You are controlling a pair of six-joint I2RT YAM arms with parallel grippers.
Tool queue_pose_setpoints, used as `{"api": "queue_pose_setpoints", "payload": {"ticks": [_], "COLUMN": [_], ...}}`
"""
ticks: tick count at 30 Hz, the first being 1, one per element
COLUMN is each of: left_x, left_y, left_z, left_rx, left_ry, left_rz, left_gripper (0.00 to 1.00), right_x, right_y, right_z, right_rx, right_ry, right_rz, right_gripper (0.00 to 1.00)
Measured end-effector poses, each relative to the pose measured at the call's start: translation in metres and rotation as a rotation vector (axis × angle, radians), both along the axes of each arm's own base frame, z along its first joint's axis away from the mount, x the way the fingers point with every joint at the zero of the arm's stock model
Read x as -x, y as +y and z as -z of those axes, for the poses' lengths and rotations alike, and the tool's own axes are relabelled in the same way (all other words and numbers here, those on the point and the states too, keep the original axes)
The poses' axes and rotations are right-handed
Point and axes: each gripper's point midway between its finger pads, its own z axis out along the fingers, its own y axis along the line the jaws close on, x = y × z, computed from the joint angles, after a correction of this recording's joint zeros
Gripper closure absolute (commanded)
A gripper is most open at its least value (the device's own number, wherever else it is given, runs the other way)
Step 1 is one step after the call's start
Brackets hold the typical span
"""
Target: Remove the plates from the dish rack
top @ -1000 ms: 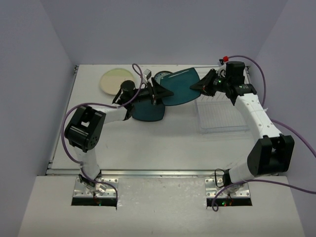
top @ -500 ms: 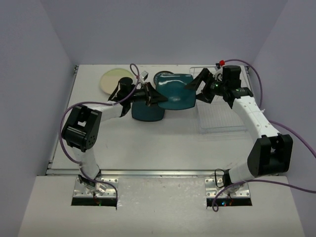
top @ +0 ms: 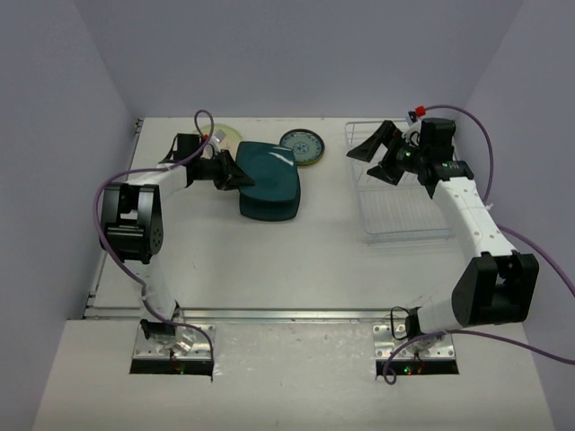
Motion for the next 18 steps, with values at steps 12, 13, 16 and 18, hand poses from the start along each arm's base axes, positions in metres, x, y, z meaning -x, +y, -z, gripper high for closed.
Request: {"api": "queue_pose_setpoints", "payload": {"ticks": [12,13,16,18], "left_x": [-0.005,-0.005,-0.007,-0.007], "left_y": [0.0,0.0,-0.001,-0.001], "left_z": [0.041,0.042,0.044,0.045], "left_rx": [-0.013,-0.01,-0.004,0.0], "left_ry": [0.079,0.084,0.089,0.09], "left_rz": [0.038,0.036,0.033,0.034], "left_gripper": [0.96,0.95,0.87,0.82], "right_x": [-0.001,-0.001,0.0,0.0], "right_y": [-0.003,-0.003,-0.003,-0.002], "right_z": [0.002,0.003,0.004,0.005], "right_rx": [0.028,0.028,0.025,0.022], "right_ry": [-0.02,-0.019,-0.015,-0.011], "right_rz": [-0.016,-0.016,-0.023,-0.028], "right_gripper": [0.01,0.01,0.01,0.01]}}
